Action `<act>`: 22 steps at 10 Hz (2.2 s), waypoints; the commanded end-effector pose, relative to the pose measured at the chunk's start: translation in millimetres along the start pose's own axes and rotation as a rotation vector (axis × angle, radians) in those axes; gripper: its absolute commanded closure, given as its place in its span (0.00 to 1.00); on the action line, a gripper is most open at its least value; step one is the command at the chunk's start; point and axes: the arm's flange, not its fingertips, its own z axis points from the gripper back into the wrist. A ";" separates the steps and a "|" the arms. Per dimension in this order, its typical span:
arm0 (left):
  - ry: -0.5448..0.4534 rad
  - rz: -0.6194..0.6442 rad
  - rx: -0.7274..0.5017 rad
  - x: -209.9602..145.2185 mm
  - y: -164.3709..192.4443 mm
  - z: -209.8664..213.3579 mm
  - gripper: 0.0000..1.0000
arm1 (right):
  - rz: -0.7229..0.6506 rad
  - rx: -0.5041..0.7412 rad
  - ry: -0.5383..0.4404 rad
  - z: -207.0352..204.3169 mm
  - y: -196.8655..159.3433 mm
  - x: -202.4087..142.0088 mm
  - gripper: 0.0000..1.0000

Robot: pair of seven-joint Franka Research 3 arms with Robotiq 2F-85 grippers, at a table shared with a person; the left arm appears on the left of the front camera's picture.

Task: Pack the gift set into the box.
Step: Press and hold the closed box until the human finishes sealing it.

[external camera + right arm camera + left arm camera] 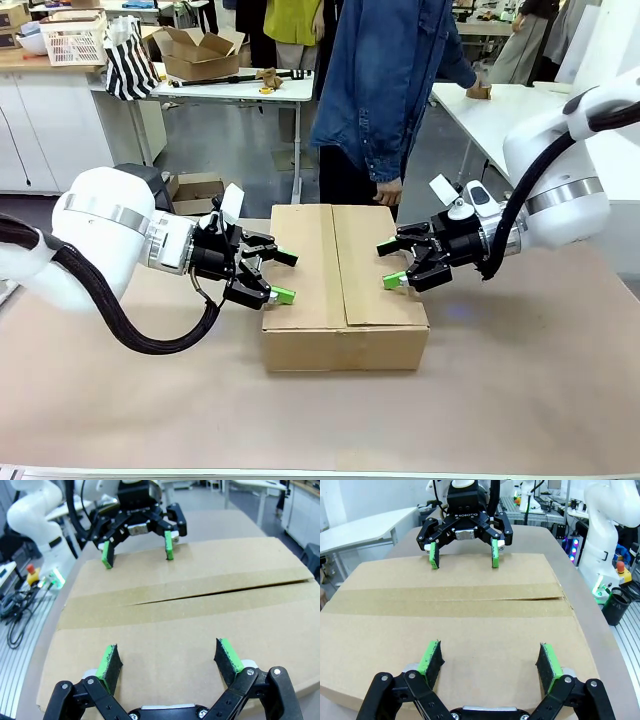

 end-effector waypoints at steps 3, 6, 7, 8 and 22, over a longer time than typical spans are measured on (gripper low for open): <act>0.003 -0.012 0.001 -0.7 -1.2 0.5 0.00 | 0.000 -0.001 0.003 -0.2 2.7 -2.1 0.00; 0.003 -0.012 0.001 -0.7 -1.2 0.5 0.00 | 0.000 -0.001 0.003 -0.2 2.7 -2.1 0.00; 0.003 -0.012 0.001 -0.7 -1.2 0.5 0.00 | 0.000 -0.001 0.003 -0.2 2.7 -2.1 0.00; 0.003 -0.012 0.001 -0.7 -1.2 0.5 0.00 | 0.000 -0.001 0.003 -0.2 2.7 -2.1 0.00; 0.003 -0.012 0.001 -0.7 -1.2 0.5 0.00 | 0.000 -0.001 0.003 -0.2 2.7 -2.1 0.00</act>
